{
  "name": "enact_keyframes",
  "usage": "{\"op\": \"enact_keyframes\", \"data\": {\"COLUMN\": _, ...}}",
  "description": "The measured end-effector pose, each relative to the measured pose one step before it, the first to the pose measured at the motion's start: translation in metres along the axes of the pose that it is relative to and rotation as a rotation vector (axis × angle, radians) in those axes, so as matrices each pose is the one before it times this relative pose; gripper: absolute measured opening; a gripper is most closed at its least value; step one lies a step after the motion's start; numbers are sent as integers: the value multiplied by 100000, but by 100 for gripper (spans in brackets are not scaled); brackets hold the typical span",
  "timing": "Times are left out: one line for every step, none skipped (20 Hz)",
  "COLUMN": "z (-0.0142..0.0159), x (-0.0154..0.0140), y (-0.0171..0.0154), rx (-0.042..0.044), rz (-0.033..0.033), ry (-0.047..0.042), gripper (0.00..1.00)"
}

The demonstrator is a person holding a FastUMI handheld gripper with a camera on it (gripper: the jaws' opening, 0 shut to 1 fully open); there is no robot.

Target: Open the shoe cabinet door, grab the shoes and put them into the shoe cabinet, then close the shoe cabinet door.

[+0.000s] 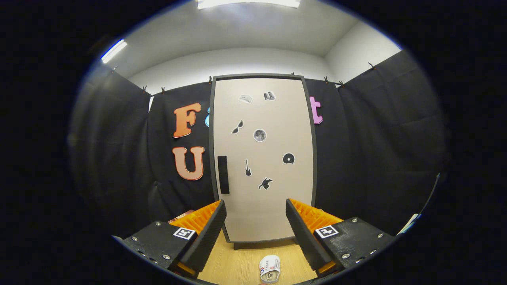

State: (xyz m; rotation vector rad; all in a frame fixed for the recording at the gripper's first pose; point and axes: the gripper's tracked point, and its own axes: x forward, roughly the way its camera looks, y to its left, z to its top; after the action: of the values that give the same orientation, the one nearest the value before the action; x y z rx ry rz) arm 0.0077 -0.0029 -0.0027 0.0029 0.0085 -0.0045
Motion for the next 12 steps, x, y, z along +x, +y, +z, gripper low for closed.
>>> {"op": "enact_keyframes", "data": {"z": -44, "x": 94, "y": 0, "rx": -114, "rz": 55, "ry": 128, "gripper": 94}}
{"op": "enact_keyframes", "data": {"z": -30, "x": 135, "y": 94, "rx": 22, "rz": 127, "ry": 186, "gripper": 95}}
{"op": "enact_keyframes", "data": {"z": -131, "x": 234, "y": 179, "rx": 84, "rz": 354, "ry": 224, "gripper": 95}}
{"op": "enact_keyframes", "data": {"z": -107, "x": 316, "y": 147, "rx": 166, "rz": 328, "ry": 239, "gripper": 94}}
{"op": "enact_keyframes", "data": {"z": -65, "x": 406, "y": 264, "rx": 286, "rz": 599, "ry": 230, "gripper": 94}}
{"op": "enact_keyframes", "data": {"z": -77, "x": 562, "y": 376, "rx": 91, "rz": 747, "ry": 321, "gripper": 94}}
{"op": "enact_keyframes", "data": {"z": -245, "x": 782, "y": 335, "rx": -233, "rz": 533, "ry": 514, "gripper": 94}}
{"op": "enact_keyframes", "data": {"z": -220, "x": 710, "y": 472, "rx": -259, "rz": 865, "ry": 768, "gripper": 94}}
{"op": "enact_keyframes", "data": {"z": -245, "x": 763, "y": 417, "rx": -161, "rz": 763, "ry": 754, "gripper": 95}}
{"op": "enact_keyframes", "data": {"z": -109, "x": 708, "y": 513, "rx": 54, "rz": 1033, "ry": 513, "gripper": 95}}
{"op": "enact_keyframes", "data": {"z": -239, "x": 830, "y": 528, "rx": 223, "rz": 961, "ry": 511, "gripper": 95}}
{"op": "enact_keyframes", "data": {"z": -148, "x": 894, "y": 509, "rx": 351, "rz": 1013, "ry": 335, "gripper": 95}}
